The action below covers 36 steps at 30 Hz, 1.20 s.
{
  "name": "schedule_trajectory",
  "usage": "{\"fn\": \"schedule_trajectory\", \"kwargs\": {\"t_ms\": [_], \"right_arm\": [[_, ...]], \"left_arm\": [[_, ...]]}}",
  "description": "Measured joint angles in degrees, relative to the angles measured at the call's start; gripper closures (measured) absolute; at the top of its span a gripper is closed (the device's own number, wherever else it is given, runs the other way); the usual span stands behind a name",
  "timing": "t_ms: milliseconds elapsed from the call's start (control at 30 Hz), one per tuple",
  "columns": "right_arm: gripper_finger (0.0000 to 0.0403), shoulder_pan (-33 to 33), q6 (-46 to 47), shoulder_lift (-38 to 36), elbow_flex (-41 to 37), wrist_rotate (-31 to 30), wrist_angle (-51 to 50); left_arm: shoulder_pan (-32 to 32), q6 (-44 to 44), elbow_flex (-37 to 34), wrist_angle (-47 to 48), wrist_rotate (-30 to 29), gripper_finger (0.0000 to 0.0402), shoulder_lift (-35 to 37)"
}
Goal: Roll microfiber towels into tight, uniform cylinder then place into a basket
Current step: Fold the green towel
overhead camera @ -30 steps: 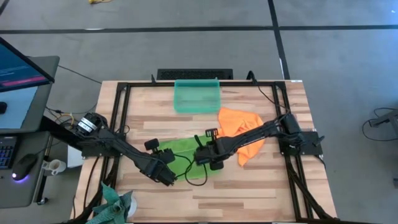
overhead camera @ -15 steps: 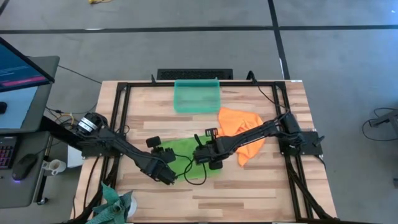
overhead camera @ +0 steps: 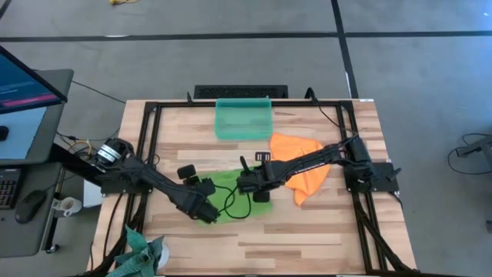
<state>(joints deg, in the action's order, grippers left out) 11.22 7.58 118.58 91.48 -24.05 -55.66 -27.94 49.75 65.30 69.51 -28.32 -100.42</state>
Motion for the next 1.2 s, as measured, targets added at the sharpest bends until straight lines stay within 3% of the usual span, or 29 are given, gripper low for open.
{"fn": "schedule_trajectory", "kwargs": {"t_ms": [200, 400, 633, 900, 1200], "right_arm": [[0.039, -1.7, 3.4, 0.0, 0.0, 2.4, 0.0], [0.0384, -2.4, 3.1, 0.0, 0.0, 6.5, 0.0], [0.0344, -2.3, 3.1, 0.0, 0.0, 6.6, 0.0], [0.0282, -2.3, 3.2, 0.0, 0.0, 8.0, -0.3], [0.0259, -1.5, 5.8, -0.7, 0.0, 8.2, -12.6]], "left_arm": [[-2.9, 2.0, 0.0, -1.9, 0.0, 0.0292, 0.0], [-4.2, -1.3, 0.0, -10.3, 1.0, 0.0292, 0.0], [-4.1, -6.4, -2.5, -18.1, 1.1, 0.0292, 0.0], [-1.6, -4.7, -9.4, -22.0, -0.3, 0.0292, 0.0], [3.1, -1.1, -14.8, -22.1, -2.6, 0.0292, 0.1]]}}
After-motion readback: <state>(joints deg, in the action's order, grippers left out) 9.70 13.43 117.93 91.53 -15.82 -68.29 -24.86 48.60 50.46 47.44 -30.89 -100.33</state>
